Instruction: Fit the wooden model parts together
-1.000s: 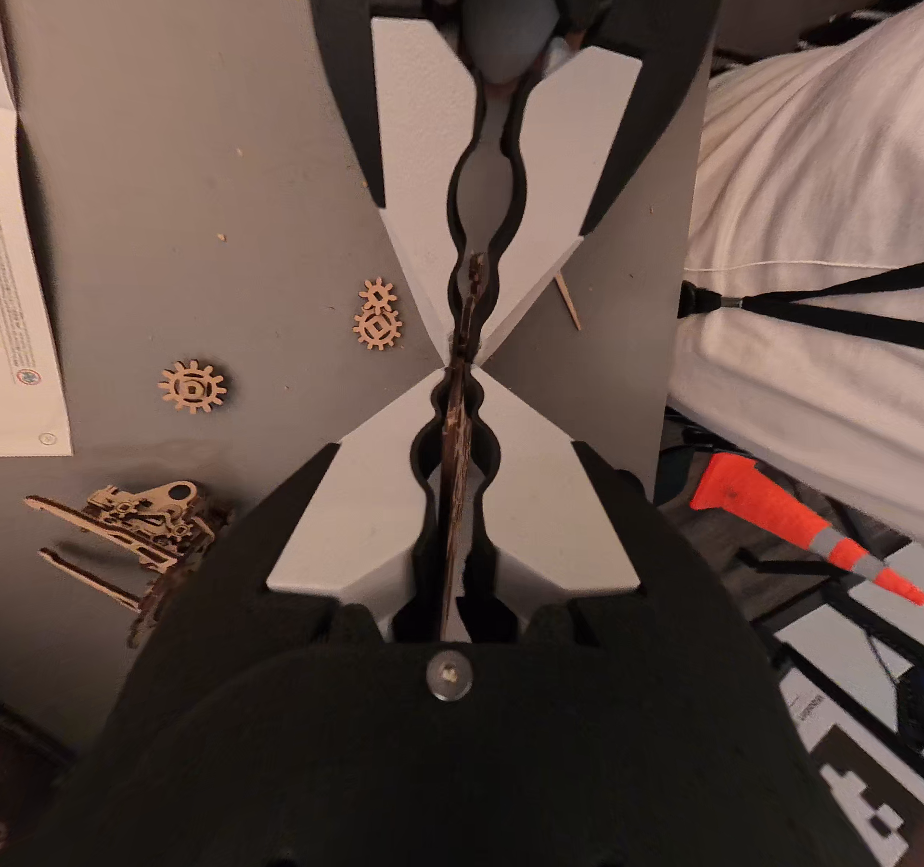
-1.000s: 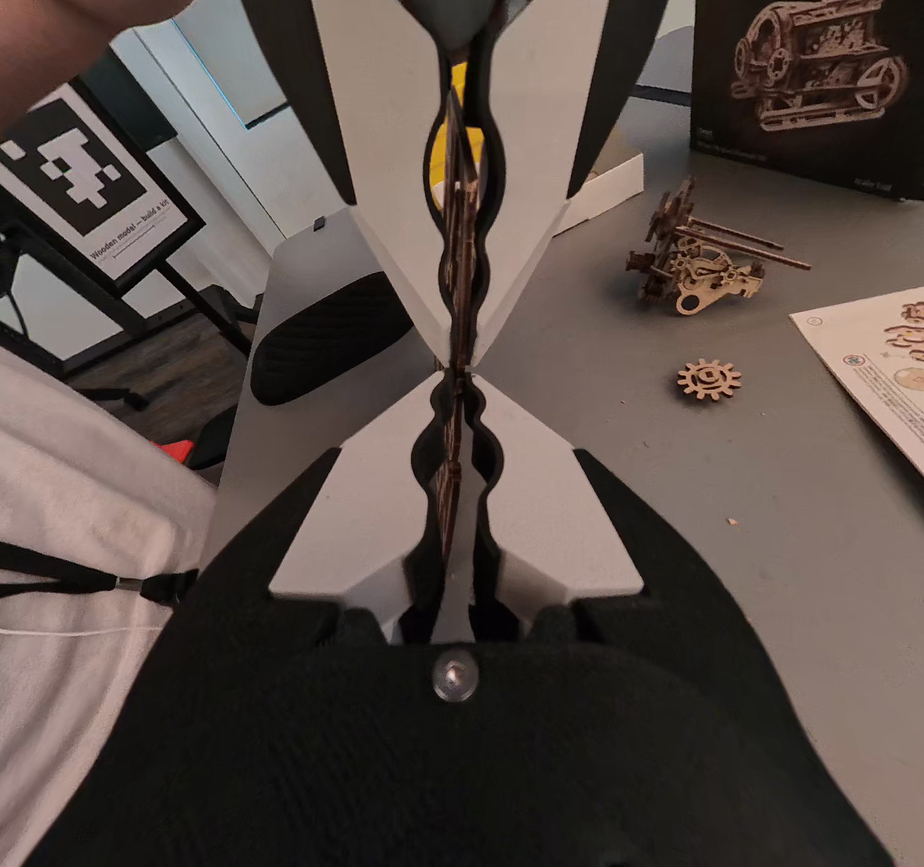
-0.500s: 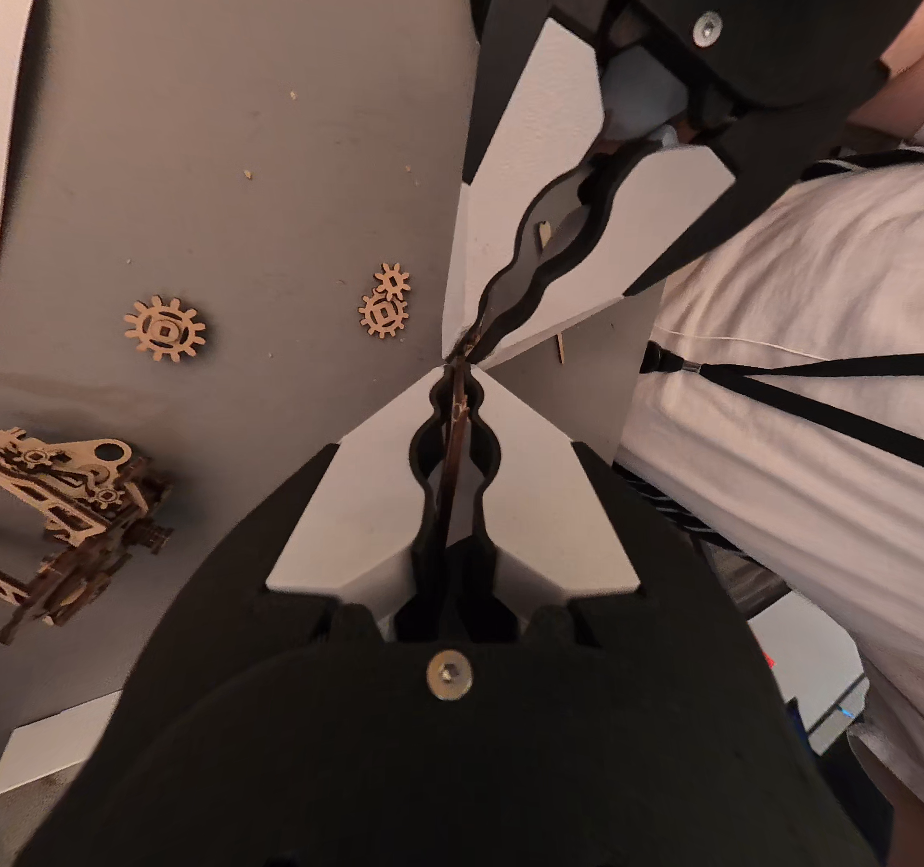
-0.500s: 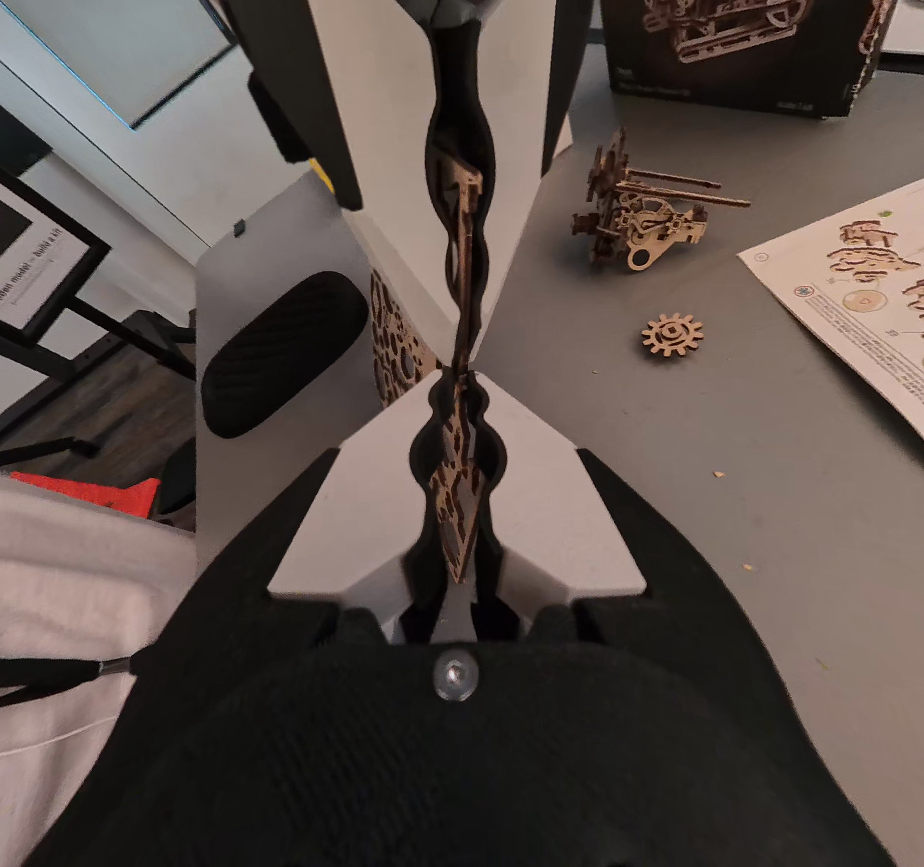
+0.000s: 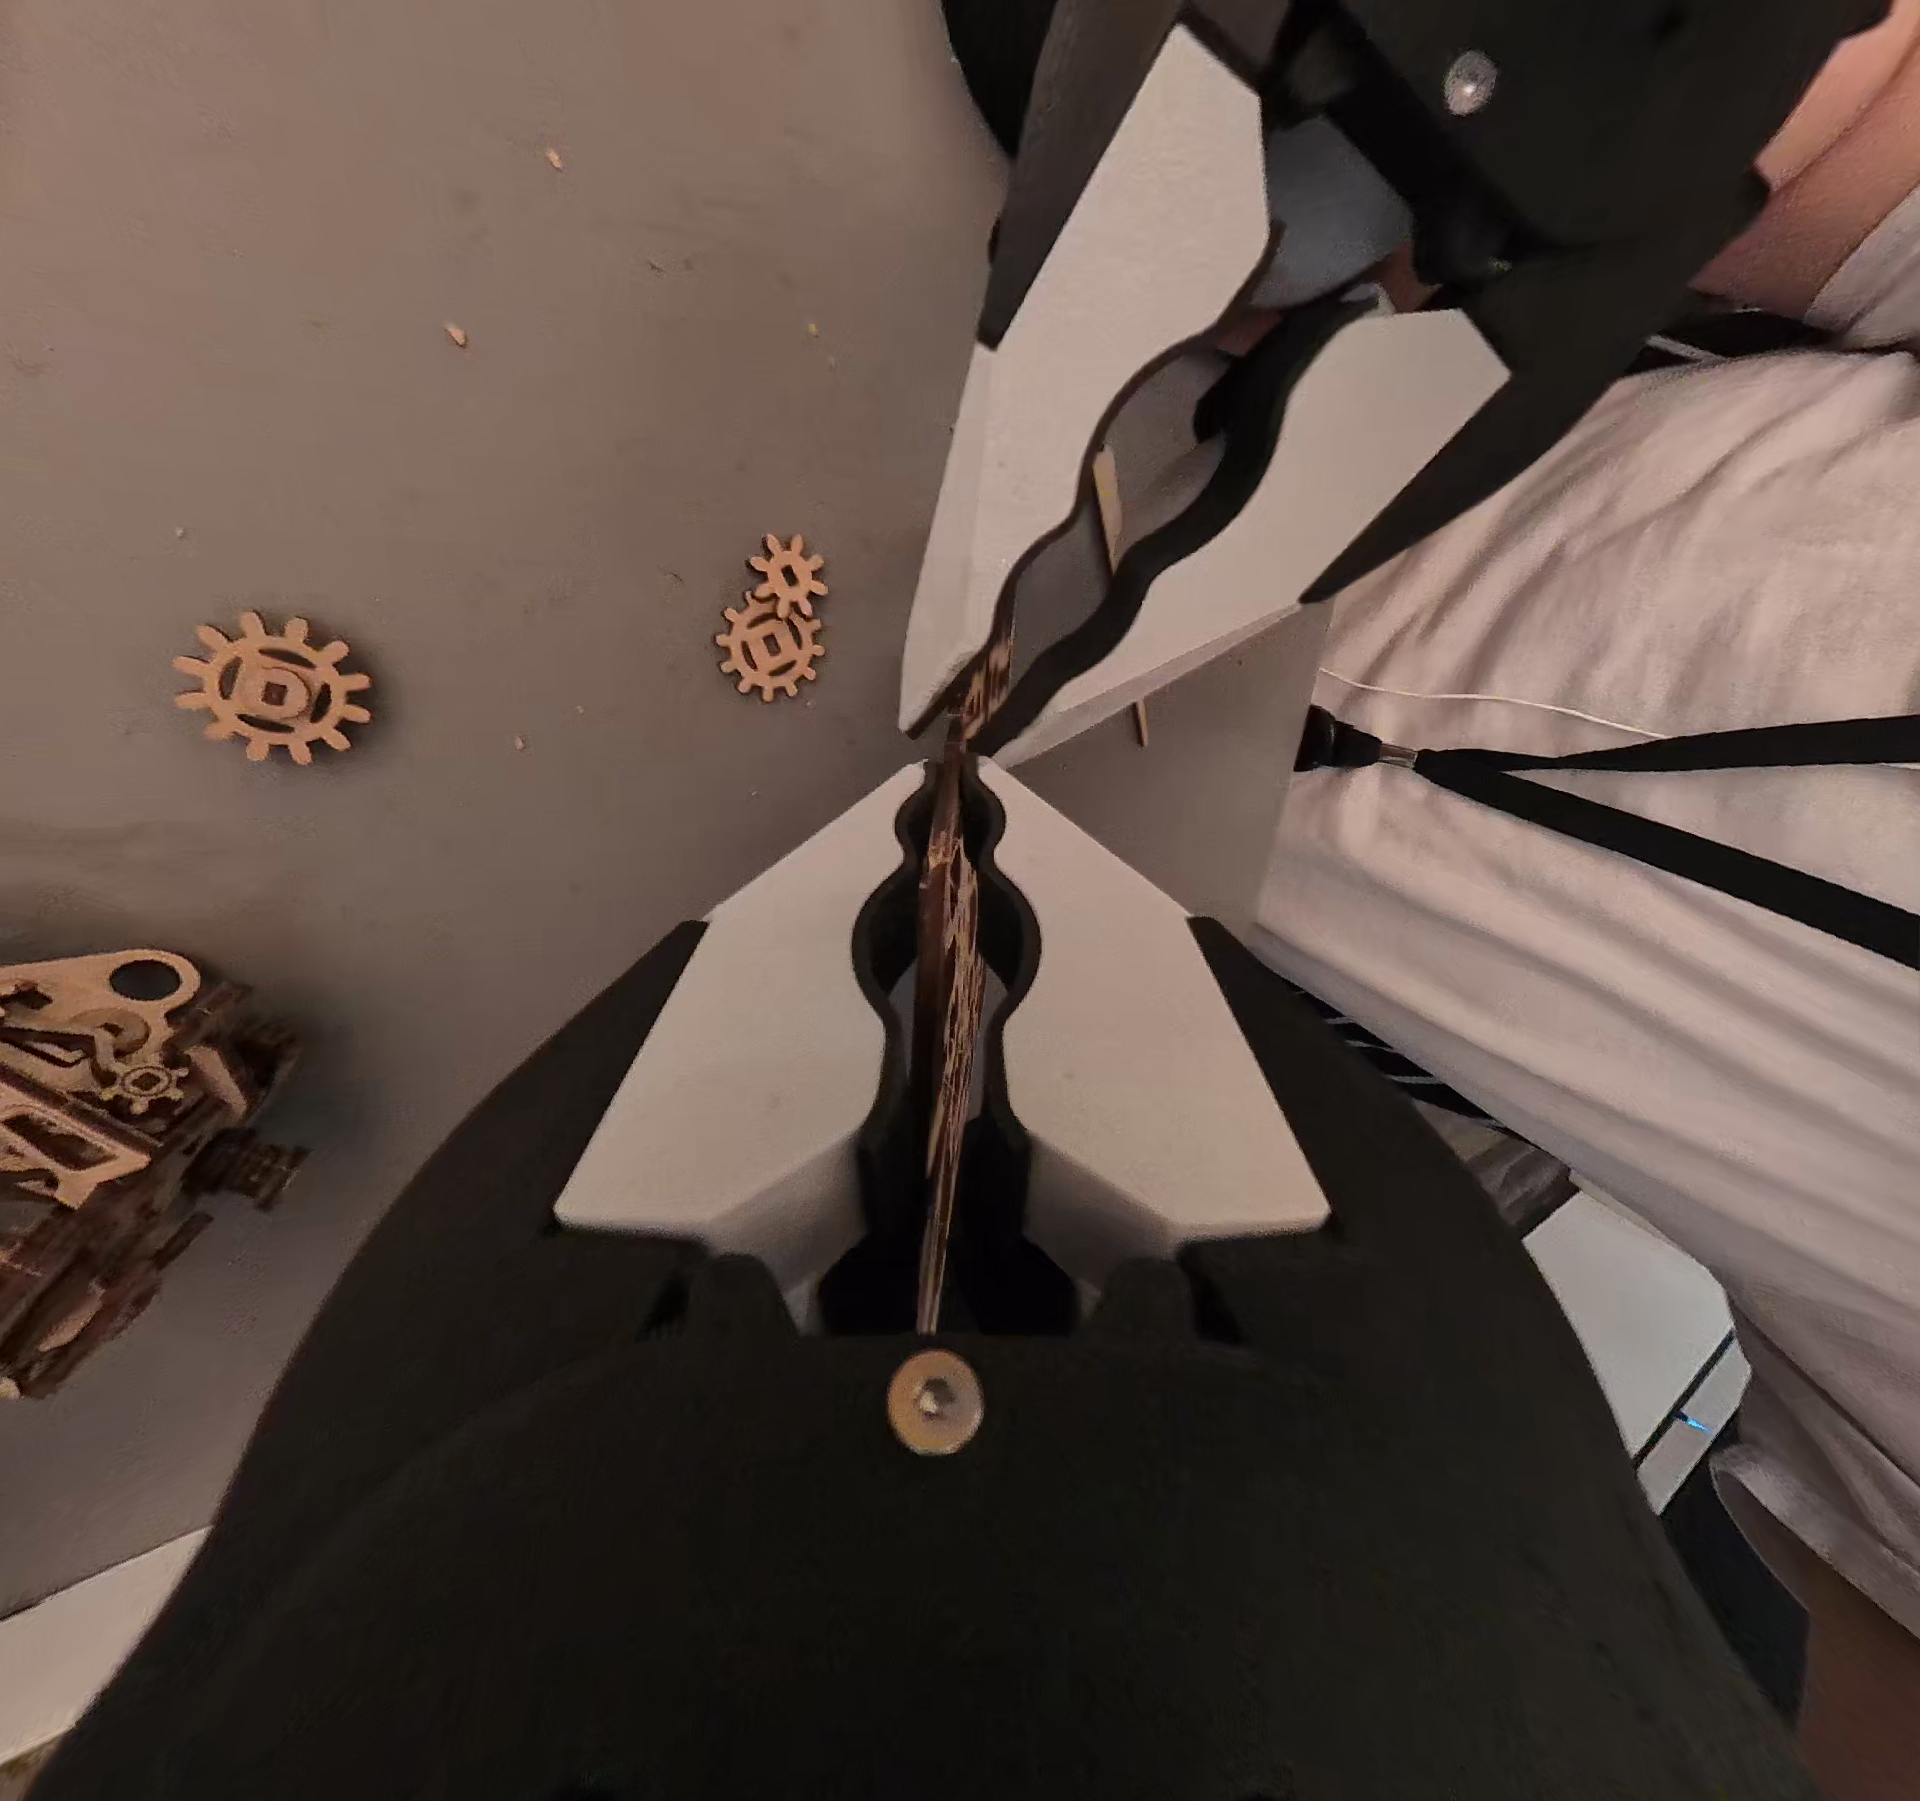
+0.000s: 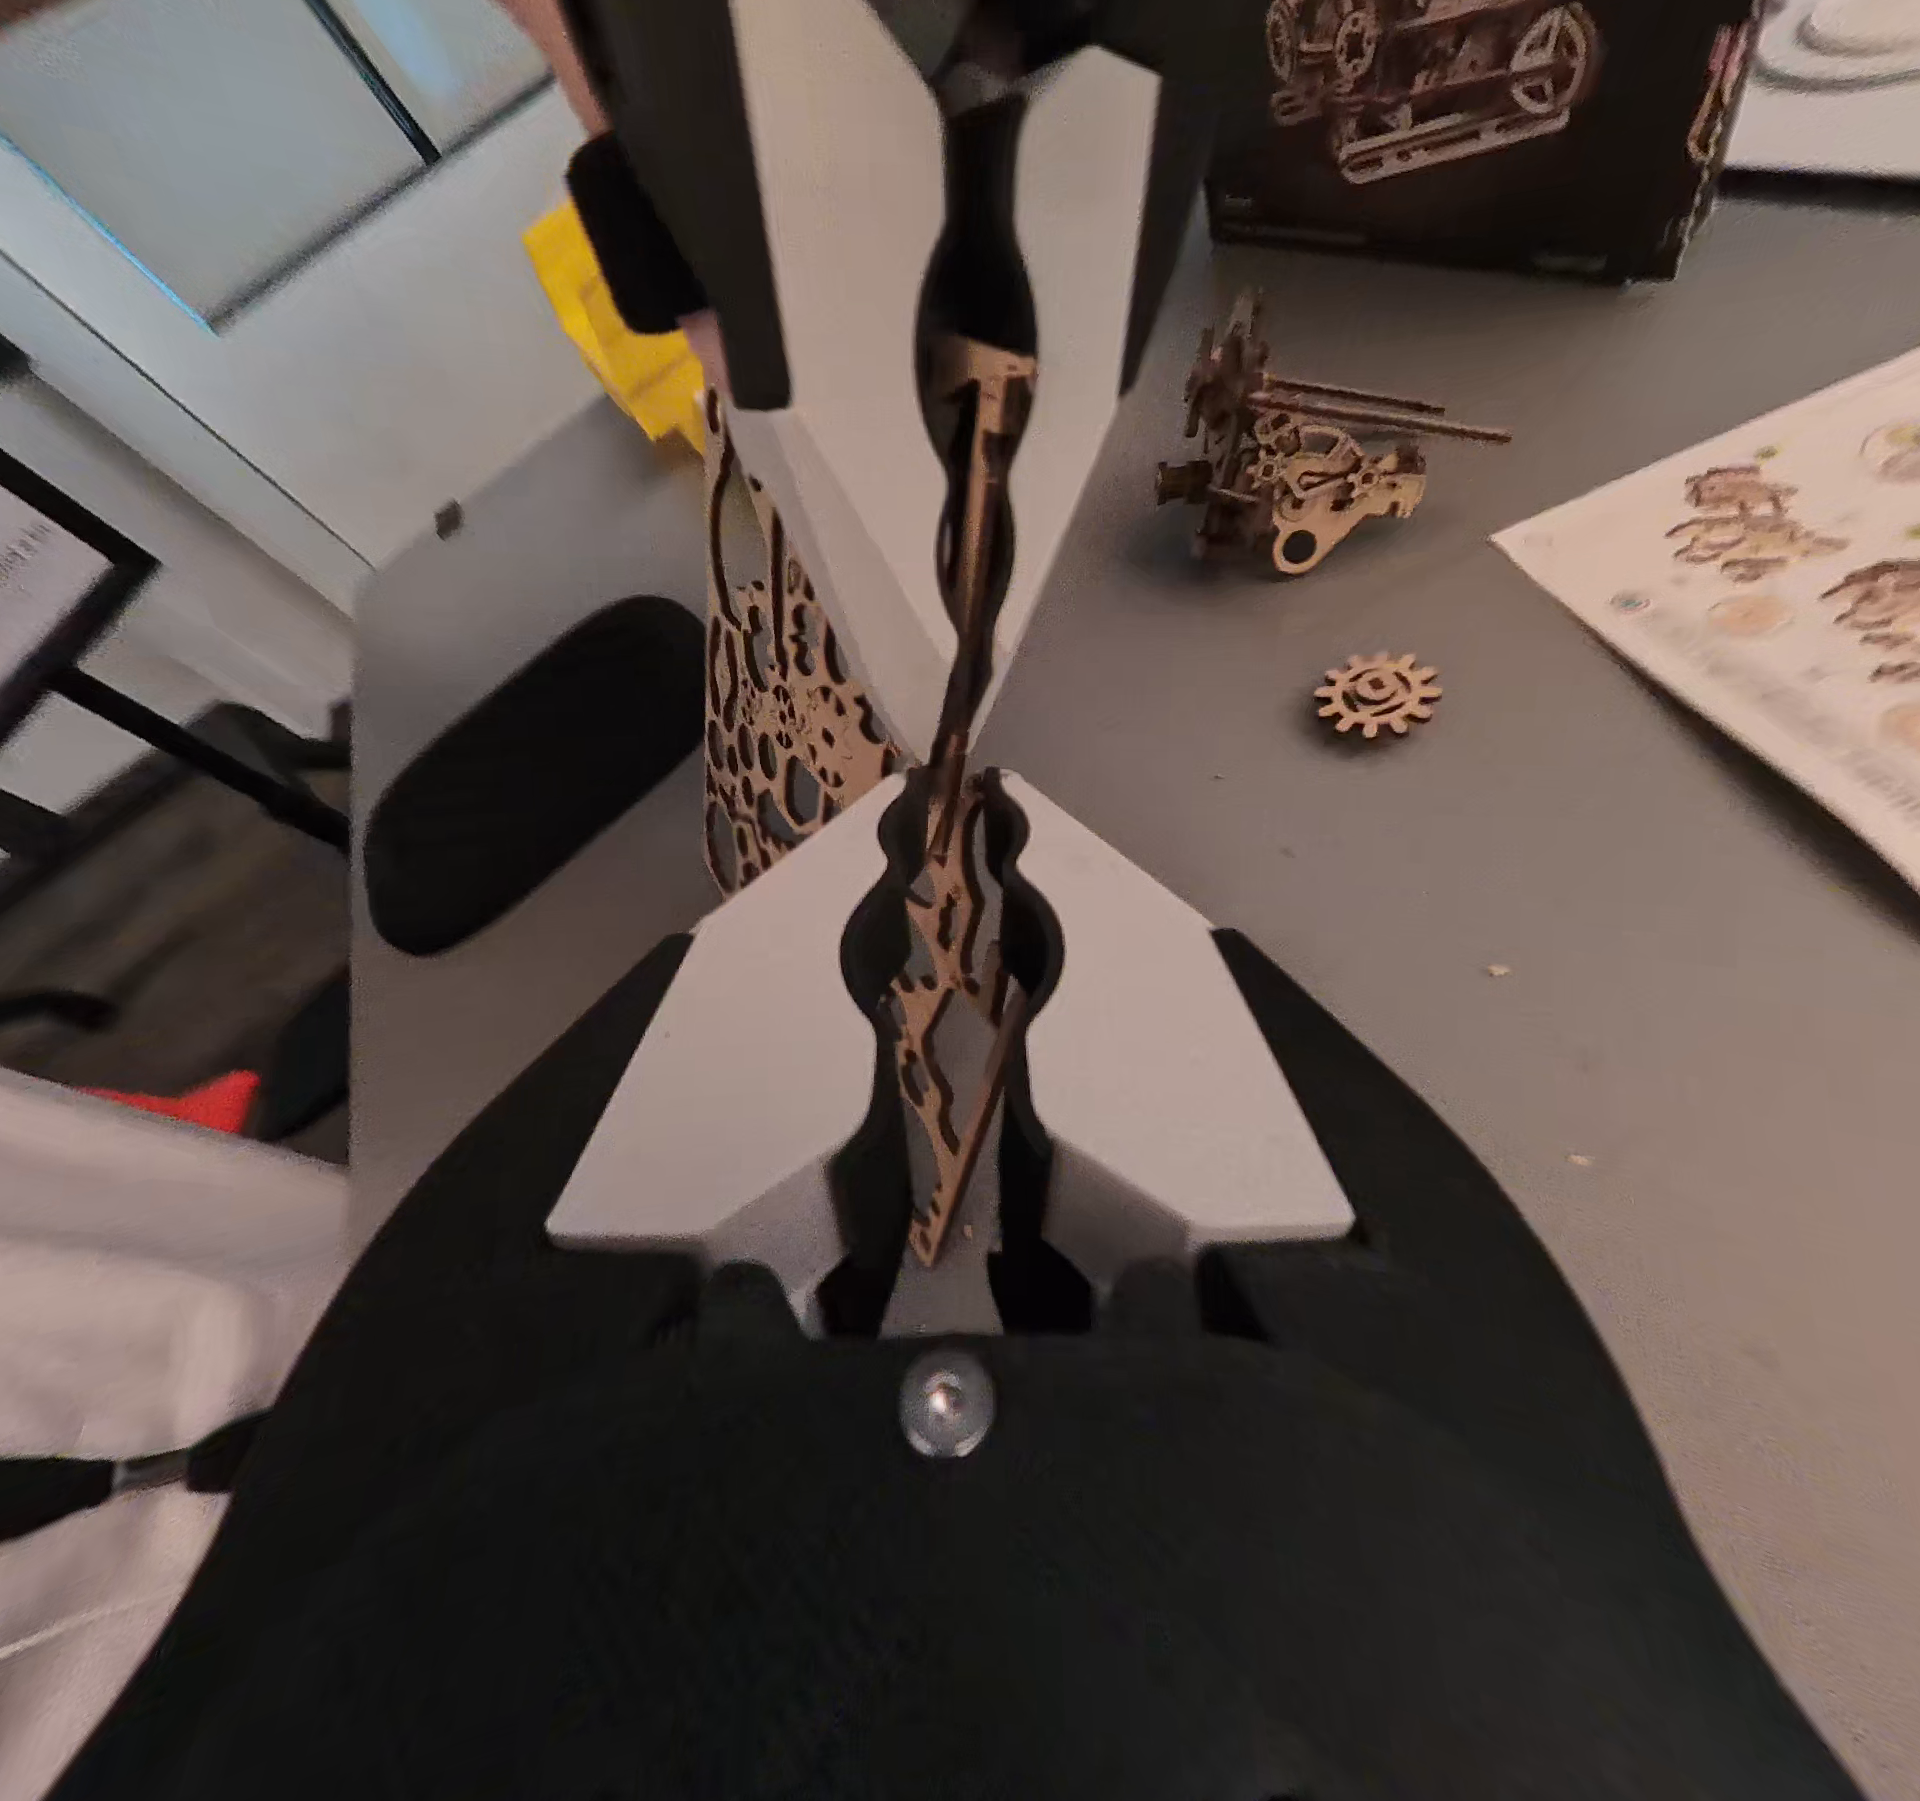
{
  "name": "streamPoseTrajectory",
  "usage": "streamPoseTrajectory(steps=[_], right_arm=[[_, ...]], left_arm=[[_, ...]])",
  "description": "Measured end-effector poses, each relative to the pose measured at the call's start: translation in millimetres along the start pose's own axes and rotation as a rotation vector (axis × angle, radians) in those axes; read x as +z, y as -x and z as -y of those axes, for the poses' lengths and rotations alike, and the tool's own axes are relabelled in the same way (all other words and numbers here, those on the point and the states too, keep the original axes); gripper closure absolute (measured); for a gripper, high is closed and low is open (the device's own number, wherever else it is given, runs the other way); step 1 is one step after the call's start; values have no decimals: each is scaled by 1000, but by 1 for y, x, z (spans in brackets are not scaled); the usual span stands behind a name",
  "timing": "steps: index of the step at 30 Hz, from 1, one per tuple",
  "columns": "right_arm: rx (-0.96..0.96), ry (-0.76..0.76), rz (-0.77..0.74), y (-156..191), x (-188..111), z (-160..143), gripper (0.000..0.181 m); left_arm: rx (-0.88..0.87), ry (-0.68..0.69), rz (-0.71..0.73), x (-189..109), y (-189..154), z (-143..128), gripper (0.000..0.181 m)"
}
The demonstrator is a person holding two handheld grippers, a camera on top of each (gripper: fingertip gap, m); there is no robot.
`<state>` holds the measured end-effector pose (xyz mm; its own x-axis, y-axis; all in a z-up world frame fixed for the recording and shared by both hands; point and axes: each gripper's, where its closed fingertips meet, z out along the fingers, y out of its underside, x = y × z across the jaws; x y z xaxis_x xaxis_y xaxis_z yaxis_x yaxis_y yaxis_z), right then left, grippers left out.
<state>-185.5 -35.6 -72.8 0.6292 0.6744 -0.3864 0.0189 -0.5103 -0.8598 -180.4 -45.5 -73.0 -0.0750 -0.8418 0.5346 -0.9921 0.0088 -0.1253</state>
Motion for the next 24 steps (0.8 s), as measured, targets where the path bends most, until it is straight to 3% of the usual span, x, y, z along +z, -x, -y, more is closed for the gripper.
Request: streamPoseTrajectory(steps=[5,24], right_arm=[[36,-80,11,0,-1,-1,175],[98,-63,99,3,-4,-4,181]], left_arm=[[-36,-7,-44,2,1,0,180],[3,-43,-64,-1,-1,3,179]])
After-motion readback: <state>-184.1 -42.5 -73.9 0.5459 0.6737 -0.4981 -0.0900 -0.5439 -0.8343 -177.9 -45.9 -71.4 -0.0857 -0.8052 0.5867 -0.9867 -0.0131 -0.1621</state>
